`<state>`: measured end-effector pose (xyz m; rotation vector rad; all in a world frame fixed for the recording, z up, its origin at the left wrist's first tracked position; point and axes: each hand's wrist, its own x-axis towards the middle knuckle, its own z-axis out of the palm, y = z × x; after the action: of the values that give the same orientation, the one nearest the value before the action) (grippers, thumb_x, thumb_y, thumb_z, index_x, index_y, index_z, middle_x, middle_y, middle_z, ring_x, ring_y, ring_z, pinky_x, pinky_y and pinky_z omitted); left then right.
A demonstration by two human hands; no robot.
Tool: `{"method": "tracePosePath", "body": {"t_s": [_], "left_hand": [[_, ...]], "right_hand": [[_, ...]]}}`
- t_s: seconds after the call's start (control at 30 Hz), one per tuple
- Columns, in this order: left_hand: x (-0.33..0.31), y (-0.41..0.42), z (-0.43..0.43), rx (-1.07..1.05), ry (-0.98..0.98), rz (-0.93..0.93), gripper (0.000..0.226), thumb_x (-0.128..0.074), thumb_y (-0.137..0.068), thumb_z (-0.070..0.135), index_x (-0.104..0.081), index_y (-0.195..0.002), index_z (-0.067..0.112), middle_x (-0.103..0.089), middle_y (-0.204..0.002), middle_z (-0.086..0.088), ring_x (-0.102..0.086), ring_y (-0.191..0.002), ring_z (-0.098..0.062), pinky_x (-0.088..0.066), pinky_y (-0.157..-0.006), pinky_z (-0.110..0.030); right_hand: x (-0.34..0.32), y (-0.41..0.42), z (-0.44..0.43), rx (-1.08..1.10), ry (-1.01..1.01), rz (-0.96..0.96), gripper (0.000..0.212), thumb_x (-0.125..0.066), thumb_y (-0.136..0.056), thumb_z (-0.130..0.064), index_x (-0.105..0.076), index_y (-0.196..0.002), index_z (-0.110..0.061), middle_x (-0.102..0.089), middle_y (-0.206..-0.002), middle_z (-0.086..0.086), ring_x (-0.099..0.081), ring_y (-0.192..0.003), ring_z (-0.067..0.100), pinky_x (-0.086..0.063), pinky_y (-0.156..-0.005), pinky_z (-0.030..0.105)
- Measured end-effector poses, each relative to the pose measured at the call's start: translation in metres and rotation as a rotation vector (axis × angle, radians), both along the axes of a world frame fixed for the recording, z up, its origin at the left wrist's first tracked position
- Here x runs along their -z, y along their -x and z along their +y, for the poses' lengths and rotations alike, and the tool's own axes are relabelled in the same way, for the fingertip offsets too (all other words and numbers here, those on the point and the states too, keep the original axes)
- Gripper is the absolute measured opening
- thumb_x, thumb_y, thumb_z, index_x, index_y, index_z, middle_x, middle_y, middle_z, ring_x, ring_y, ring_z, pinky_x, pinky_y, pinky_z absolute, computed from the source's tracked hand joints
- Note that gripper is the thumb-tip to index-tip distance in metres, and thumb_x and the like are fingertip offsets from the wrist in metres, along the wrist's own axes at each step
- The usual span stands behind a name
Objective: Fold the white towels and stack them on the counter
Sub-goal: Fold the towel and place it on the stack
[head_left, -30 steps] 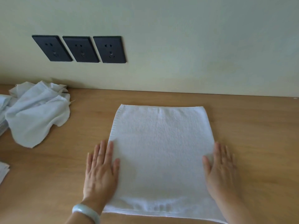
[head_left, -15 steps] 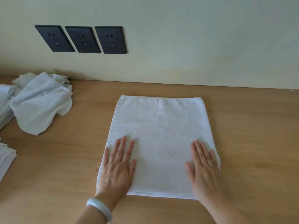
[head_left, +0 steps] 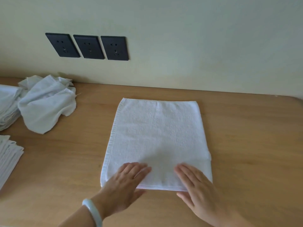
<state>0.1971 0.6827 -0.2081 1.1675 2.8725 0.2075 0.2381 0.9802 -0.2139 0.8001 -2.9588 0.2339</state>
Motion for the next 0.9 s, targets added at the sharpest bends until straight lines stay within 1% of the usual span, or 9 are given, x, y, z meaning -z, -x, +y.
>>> {"method": "tracePosePath", "body": {"t_s": [0.13, 0.27, 0.3, 0.37, 0.47, 0.6, 0.73, 0.83, 0.9], "left_hand": [[0.007, 0.014, 0.001, 0.090, 0.063, 0.065, 0.055, -0.041, -0.095, 0.059, -0.049, -0.138, 0.027, -0.055, -0.123, 0.006, -0.049, -0.111, -0.015, -0.033, -0.099, -0.030], [0.006, 0.022, 0.000, 0.194, 0.129, 0.146, 0.053, -0.044, -0.094, 0.050, -0.051, -0.138, 0.021, -0.057, -0.121, 0.002, -0.052, -0.107, -0.019, -0.040, -0.096, -0.032], [0.004, 0.023, 0.001, 0.213, 0.124, 0.159, 0.051, -0.047, -0.093, 0.046, -0.052, -0.137, 0.020, -0.057, -0.121, 0.001, -0.054, -0.105, -0.020, -0.046, -0.093, -0.033], [-0.001, 0.024, 0.002, 0.250, 0.113, 0.177, 0.051, -0.054, -0.087, 0.031, -0.052, -0.136, 0.016, -0.057, -0.121, -0.002, -0.057, -0.102, -0.022, -0.052, -0.089, -0.035], [-0.007, 0.028, 0.000, 0.255, 0.123, 0.210, 0.068, -0.058, -0.067, 0.004, -0.053, -0.135, 0.014, -0.057, -0.118, -0.003, -0.059, -0.098, -0.022, -0.054, -0.085, -0.035], [-0.007, 0.031, -0.012, 0.051, 0.098, 0.196, 0.079, -0.062, -0.053, -0.003, -0.056, -0.130, 0.016, -0.060, -0.114, -0.002, -0.060, -0.093, -0.023, -0.053, -0.079, -0.034], [-0.004, 0.029, -0.042, -0.175, -0.142, -0.019, 0.064, -0.048, -0.066, 0.000, -0.062, -0.124, 0.024, -0.060, -0.126, 0.008, -0.057, -0.111, -0.016, -0.038, -0.096, -0.027], [-0.009, 0.023, -0.062, -0.251, -0.352, -0.269, 0.048, -0.051, -0.082, 0.012, -0.066, -0.123, 0.033, -0.058, -0.133, 0.023, -0.051, -0.127, -0.004, -0.036, -0.107, -0.022], [-0.026, 0.019, -0.068, -0.278, -0.360, -0.480, 0.045, -0.057, -0.087, 0.010, -0.068, -0.117, 0.041, -0.061, -0.121, 0.032, -0.055, -0.117, 0.006, -0.040, -0.100, -0.013]], "right_hand": [[0.004, 0.015, 0.010, -0.101, -0.126, 0.031, 0.051, -0.047, -0.098, -0.039, -0.046, -0.141, -0.012, -0.044, -0.146, 0.003, -0.043, -0.134, 0.018, -0.025, -0.113, 0.038], [0.006, 0.019, 0.016, -0.145, -0.110, 0.039, 0.049, -0.040, -0.094, -0.010, -0.044, -0.143, -0.009, -0.042, -0.148, 0.005, -0.039, -0.137, 0.018, -0.028, -0.117, 0.034], [0.004, 0.019, 0.016, -0.145, -0.087, 0.044, 0.051, -0.039, -0.092, -0.005, -0.043, -0.143, -0.009, -0.041, -0.149, 0.005, -0.038, -0.137, 0.017, -0.029, -0.116, 0.033], [0.001, 0.019, 0.015, -0.116, -0.045, 0.042, 0.058, -0.055, -0.084, 0.001, -0.047, -0.141, -0.008, -0.045, -0.146, 0.006, -0.044, -0.134, 0.017, -0.036, -0.112, 0.032], [0.002, 0.021, 0.011, -0.004, -0.028, 0.052, 0.069, -0.070, -0.066, 0.006, -0.056, -0.133, -0.006, -0.054, -0.138, 0.008, -0.052, -0.123, 0.018, -0.040, -0.108, 0.030], [0.009, 0.026, 0.019, 0.130, 0.022, 0.126, 0.052, -0.047, -0.075, 0.006, -0.053, -0.125, -0.009, -0.058, -0.127, 0.006, -0.060, -0.109, 0.023, -0.037, -0.097, 0.033], [0.008, 0.026, 0.049, 0.189, 0.058, 0.128, 0.050, -0.038, -0.081, 0.004, -0.063, -0.121, -0.012, -0.062, -0.127, 0.002, -0.062, -0.113, 0.023, -0.038, -0.100, 0.034], [0.002, 0.020, 0.067, 0.120, 0.157, 0.036, 0.052, -0.053, -0.080, 0.007, -0.067, -0.122, -0.018, -0.061, -0.131, -0.006, -0.052, -0.128, 0.013, -0.038, -0.107, 0.034], [-0.008, 0.016, 0.080, 0.115, 0.172, -0.188, 0.061, -0.066, -0.076, 0.005, -0.066, -0.122, -0.035, -0.059, -0.131, -0.017, -0.047, -0.131, 0.005, -0.041, -0.106, 0.030]]}}
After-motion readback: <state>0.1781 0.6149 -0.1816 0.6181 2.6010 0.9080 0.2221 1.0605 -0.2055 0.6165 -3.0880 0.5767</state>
